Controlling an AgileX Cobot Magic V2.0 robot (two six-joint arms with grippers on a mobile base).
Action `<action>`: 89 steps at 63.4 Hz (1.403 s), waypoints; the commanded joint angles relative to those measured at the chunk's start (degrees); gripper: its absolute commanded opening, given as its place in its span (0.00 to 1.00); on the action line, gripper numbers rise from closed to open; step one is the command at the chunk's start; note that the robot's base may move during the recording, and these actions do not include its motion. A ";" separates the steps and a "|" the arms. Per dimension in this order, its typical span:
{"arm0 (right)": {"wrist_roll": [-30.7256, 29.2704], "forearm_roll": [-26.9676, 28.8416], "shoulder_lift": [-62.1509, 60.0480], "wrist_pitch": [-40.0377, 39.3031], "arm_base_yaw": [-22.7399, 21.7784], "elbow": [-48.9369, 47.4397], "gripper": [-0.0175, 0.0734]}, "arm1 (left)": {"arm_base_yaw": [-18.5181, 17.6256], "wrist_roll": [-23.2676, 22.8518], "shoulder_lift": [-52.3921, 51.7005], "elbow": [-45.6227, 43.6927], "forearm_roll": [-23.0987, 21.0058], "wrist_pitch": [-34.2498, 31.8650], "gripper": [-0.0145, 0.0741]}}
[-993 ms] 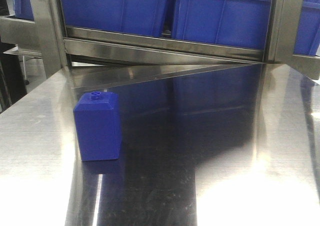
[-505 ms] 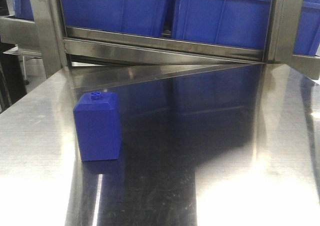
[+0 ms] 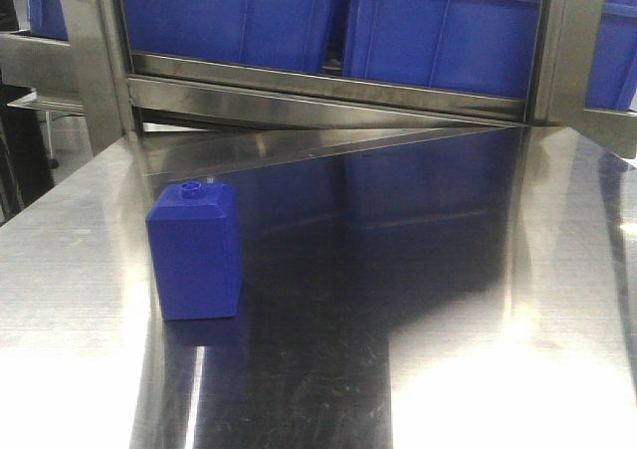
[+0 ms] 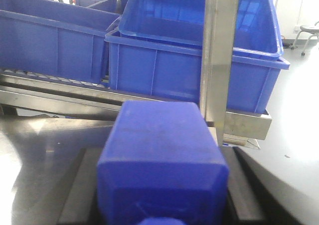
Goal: Pick and sort blue part to right shelf
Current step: 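Hold the blue part raised in the right gripper, then lower the open left gripper around the remaining blue part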
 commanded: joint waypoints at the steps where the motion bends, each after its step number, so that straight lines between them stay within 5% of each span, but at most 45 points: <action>1: -0.56 0.09 0.33 -5.12 -0.35 -1.68 0.59 | -0.25 -0.86 4.79 -4.22 0.30 -2.58 0.30; 9: -0.56 0.09 0.33 -5.12 -0.35 -1.68 0.59 | -3.58 -0.86 10.78 -7.76 4.02 -2.31 0.34; 17: -0.56 0.09 0.33 -5.12 -0.35 -1.68 0.59 | -9.18 -1.46 17.39 -11.30 5.35 -1.71 0.56; 23: -0.56 0.09 0.33 -5.12 -0.35 -1.68 0.59 | -12.95 -9.36 23.22 -14.14 7.14 0.54 0.82; 29: -0.56 0.09 0.33 -5.12 -0.35 -1.68 0.59 | -16.09 -16.58 29.56 -17.95 11.46 6.21 0.96; 42: -0.56 0.09 0.33 -5.12 -0.35 -1.68 0.59 | -23.93 -25.92 43.31 -30.20 18.00 21.24 0.93; 59: -0.56 0.09 0.33 -5.12 -0.35 -1.68 0.59 | -31.97 -38.50 62.51 -47.98 18.06 41.99 0.93; 78: -0.56 0.09 0.33 -5.12 -0.35 -1.68 0.59 | -36.37 -39.49 77.53 -62.80 9.48 53.38 0.93; 89: -0.56 0.09 0.33 -5.12 -0.35 -1.68 0.59 | -37.64 -39.39 82.79 -67.06 8.88 56.23 0.93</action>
